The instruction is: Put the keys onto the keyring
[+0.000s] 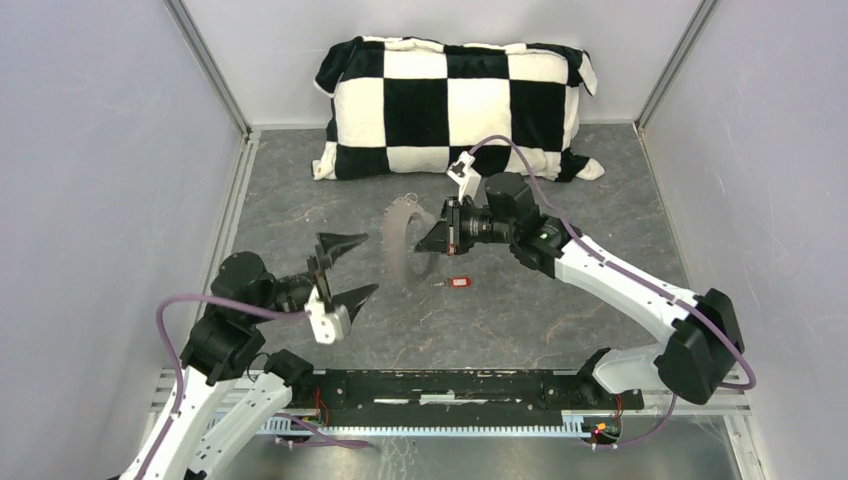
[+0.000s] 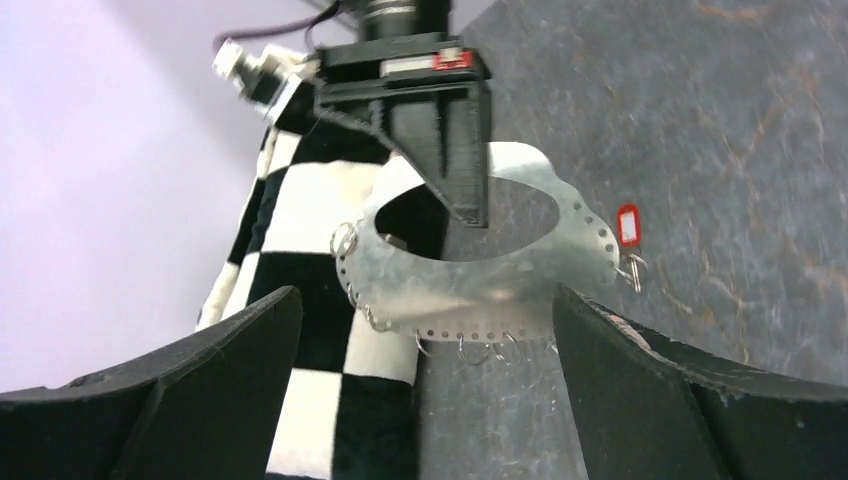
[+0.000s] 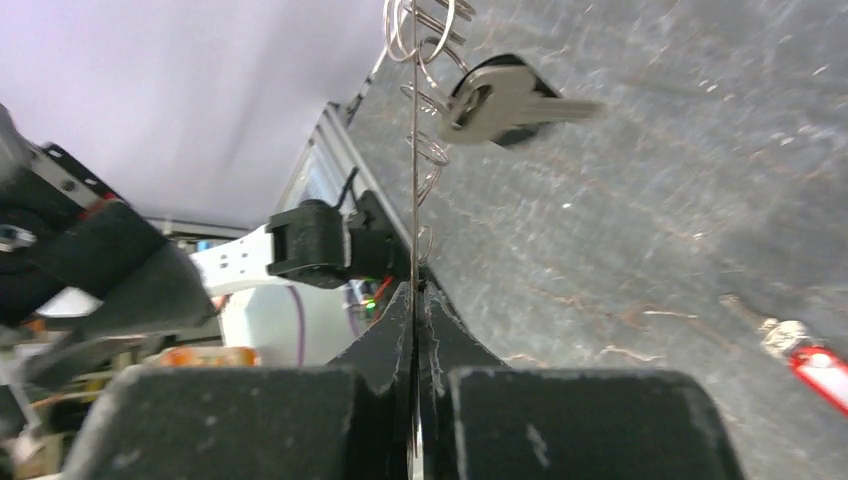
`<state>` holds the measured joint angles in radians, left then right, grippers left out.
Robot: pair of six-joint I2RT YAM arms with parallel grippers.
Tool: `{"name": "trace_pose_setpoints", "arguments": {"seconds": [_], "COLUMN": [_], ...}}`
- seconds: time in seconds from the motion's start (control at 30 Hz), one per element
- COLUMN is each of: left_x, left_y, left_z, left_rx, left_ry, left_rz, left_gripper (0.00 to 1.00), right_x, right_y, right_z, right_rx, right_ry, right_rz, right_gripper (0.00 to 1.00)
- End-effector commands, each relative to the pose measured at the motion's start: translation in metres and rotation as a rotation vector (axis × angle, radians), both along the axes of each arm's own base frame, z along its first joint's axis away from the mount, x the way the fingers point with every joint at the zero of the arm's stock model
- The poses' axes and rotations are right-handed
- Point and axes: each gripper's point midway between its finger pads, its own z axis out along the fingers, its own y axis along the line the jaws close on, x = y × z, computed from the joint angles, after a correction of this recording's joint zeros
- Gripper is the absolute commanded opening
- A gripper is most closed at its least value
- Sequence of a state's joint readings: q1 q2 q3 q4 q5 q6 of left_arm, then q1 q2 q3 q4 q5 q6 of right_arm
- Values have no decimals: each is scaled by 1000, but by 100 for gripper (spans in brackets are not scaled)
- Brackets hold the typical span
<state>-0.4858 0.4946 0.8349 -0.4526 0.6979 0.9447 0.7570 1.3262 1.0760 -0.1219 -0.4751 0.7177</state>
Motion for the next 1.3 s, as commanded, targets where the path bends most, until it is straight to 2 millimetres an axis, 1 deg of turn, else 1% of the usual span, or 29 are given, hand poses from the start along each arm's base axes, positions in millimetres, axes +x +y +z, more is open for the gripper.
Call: {"name": "trace_pose_setpoints", "arguments": {"seconds": [0.0,0.1,0.23,0.3,0.37,0.4,0.47,0.5,0.57,0.63,0.7,0.73,0.83,0.93,1.0,1.07,1.1,1.13,1.2,1.23,1.27], "left_x": [-18,-20,-24,-22,-17,-14,-10,-10,-10,-9,-9,-8,-6,-5,-6,-9,-11,-13,-17,-19,-19], "left_y": [-6,-3,-6,-9,-12,-15,-18,-19,-21,-22,-22,-23,-24,-25,-25,-27,-27,-28,-28,-28,-27], "left_z": [-46,-70,-83,-87,-86,-78,-77,-68,-65,-65,-63,-63,-58,-51,-50,-49,-48,-46,-46,-46,-50], "left_rx": [235,369,430,444,447,430,401,376,357,354,350,343,323,302,295,284,274,258,241,244,259], "left_ry": [-236,-367,-519,-597,-698,-776,-852,-922,-989,-1029,-1070,-1089,-1156,-1181,-1180,-1183,-1180,-1167,-1088,-1044,-986], "left_rz": [-199,-270,-346,-367,-360,-338,-313,-291,-282,-276,-264,-257,-227,-213,-219,-233,-240,-252,-280,-295,-313], "left_gripper": [100,100,100,100,99,97,95,92,88,80,67,63,54,44,33,16,6,3,2,2,2], "right_x": [-20,-21,-24,-24,-24,-25,-26,-26,-26,-28,-30,-30,-32,-33,-35,-37,-37,-39,-40,-40,-40], "right_y": [17,20,22,23,23,23,23,23,23,23,23,23,23,22,22,22,21,21,22,21,21], "right_z": [36,36,37,36,33,31,31,30,29,29,27,27,23,18,16,15,13,12,10,10,9], "right_rx": [194,209,234,247,251,249,256,257,264,278,282,284,289,285,291,307,309,308,309,305,297], "right_ry": [103,133,165,186,202,210,219,226,240,259,277,283,301,316,322,328,333,337,328,316,296], "right_rz": [135,147,155,153,149,148,147,146,145,151,154,153,151,146,153,155,156,159,172,177,185], "right_gripper": [0,0,0,0,0,0,0,0,0,0,0,0,0,0,0,0,4,9,16,21,28]}}
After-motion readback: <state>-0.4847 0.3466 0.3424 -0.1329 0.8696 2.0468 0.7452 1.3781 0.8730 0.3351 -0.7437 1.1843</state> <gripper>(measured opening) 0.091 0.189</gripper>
